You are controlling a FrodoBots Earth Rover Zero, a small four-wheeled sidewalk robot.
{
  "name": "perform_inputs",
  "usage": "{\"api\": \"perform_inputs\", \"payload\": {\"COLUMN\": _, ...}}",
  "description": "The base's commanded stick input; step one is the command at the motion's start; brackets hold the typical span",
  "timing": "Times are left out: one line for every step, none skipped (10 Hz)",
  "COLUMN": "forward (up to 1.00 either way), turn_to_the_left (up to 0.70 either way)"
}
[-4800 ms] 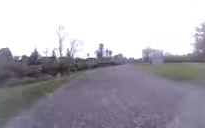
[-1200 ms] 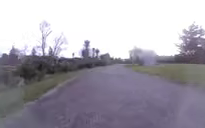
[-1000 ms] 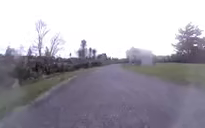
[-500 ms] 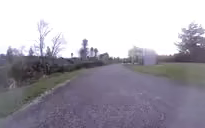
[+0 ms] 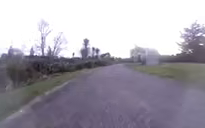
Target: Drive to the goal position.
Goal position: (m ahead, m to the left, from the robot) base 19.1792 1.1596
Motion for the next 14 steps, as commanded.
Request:
{"api": "perform_inputs", "payload": {"forward": 0.85, "turn_to_the_left": -0.34}}
{"api": "perform_inputs", "payload": {"forward": 0.85, "turn_to_the_left": -0.02}}
{"api": "perform_inputs", "payload": {"forward": 0.85, "turn_to_the_left": -0.01}}
{"api": "perform_inputs", "payload": {"forward": 0.85, "turn_to_the_left": 0.00}}
{"api": "perform_inputs", "payload": {"forward": 0.85, "turn_to_the_left": 0.00}}
{"api": "perform_inputs", "payload": {"forward": 0.85, "turn_to_the_left": 0.00}}
{"api": "perform_inputs", "payload": {"forward": 0.85, "turn_to_the_left": 0.00}}
{"api": "perform_inputs", "payload": {"forward": 0.85, "turn_to_the_left": 0.00}}
{"api": "perform_inputs", "payload": {"forward": 0.85, "turn_to_the_left": 0.00}}
{"api": "perform_inputs", "payload": {"forward": 0.85, "turn_to_the_left": 0.00}}
{"api": "perform_inputs", "payload": {"forward": 0.85, "turn_to_the_left": 0.00}}
{"api": "perform_inputs", "payload": {"forward": 0.85, "turn_to_the_left": 0.00}}
{"api": "perform_inputs", "payload": {"forward": 0.85, "turn_to_the_left": 0.00}}
{"api": "perform_inputs", "payload": {"forward": 0.85, "turn_to_the_left": 0.00}}
